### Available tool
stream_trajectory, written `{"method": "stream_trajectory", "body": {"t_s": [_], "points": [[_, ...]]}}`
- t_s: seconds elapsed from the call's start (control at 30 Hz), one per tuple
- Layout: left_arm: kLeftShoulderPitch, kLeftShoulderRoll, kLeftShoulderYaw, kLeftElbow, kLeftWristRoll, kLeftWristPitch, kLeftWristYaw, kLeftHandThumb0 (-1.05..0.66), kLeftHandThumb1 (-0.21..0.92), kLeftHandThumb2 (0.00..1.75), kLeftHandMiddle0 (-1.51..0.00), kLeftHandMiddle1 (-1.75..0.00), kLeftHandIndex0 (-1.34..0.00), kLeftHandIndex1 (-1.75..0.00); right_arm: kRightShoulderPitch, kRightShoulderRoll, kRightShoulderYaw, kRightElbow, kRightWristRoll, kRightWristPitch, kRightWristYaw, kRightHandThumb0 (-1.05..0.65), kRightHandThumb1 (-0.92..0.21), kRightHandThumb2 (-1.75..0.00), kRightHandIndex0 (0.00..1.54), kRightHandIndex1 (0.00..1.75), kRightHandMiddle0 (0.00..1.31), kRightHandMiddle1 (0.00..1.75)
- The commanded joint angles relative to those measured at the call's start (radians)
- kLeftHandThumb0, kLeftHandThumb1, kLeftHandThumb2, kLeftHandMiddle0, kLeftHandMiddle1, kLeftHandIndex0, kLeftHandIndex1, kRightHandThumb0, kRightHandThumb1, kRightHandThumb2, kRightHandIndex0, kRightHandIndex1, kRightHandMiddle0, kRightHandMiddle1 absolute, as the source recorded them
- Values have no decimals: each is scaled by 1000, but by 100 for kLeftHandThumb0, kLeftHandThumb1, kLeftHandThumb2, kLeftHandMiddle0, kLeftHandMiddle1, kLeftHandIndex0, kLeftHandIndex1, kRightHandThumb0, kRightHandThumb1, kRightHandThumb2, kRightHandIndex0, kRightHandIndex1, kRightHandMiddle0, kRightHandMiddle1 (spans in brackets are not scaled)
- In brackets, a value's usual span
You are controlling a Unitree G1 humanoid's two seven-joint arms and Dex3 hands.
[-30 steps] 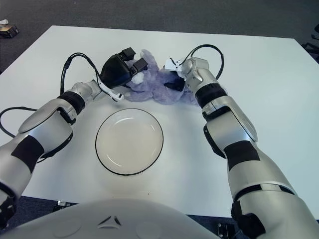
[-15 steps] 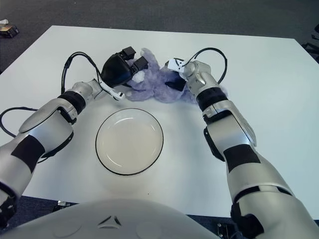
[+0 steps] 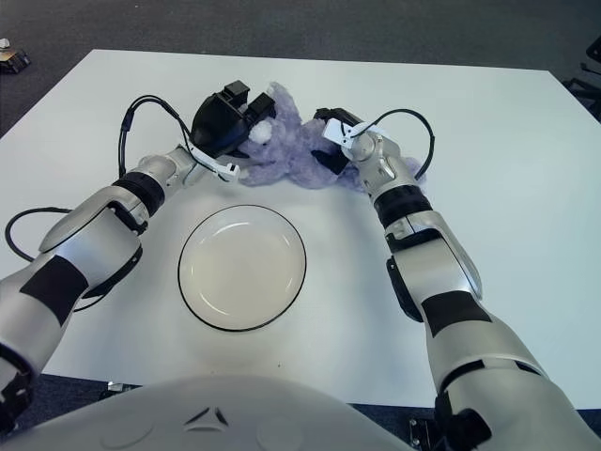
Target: Put the doll into the plate.
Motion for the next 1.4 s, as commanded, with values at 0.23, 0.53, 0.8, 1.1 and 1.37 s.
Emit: {"method": "stream_trajectory", "body": {"t_s": [0.23, 0.53, 0.8, 1.1, 1.37], "points": [[47, 18, 129, -11, -125, 11, -72, -31, 88, 59, -18, -149, -19, -174, 86, -55, -2, -39, -86, -48, -195, 0, 6, -170, 92, 162, 68, 175], [69, 19, 219, -36, -217, -27, -160, -70, 92, 83, -1, -121, -1, -115, 92, -52, -18, -49, -104, -74, -314, 0, 2, -168, 86, 168, 66, 175], [107, 6, 330, -85, -358, -90, -297, -79, 92, 84, 0, -97, 0, -86, 90, -36, -43, -35, -100, -96, -429, 0, -2, -164, 83, 169, 62, 175], [174, -3, 430, -247, -494, -84, -484, -83, 92, 83, 0, -62, 0, -55, 101, -25, -73, -77, -84, -73, -435, 0, 2, -166, 90, 161, 64, 175], [223, -36, 539, -356, -662, -103, -674, -91, 92, 73, 0, -37, 0, -37, 104, -24, -75, -89, -95, -72, -470, 0, 3, -166, 91, 159, 65, 175]]}}
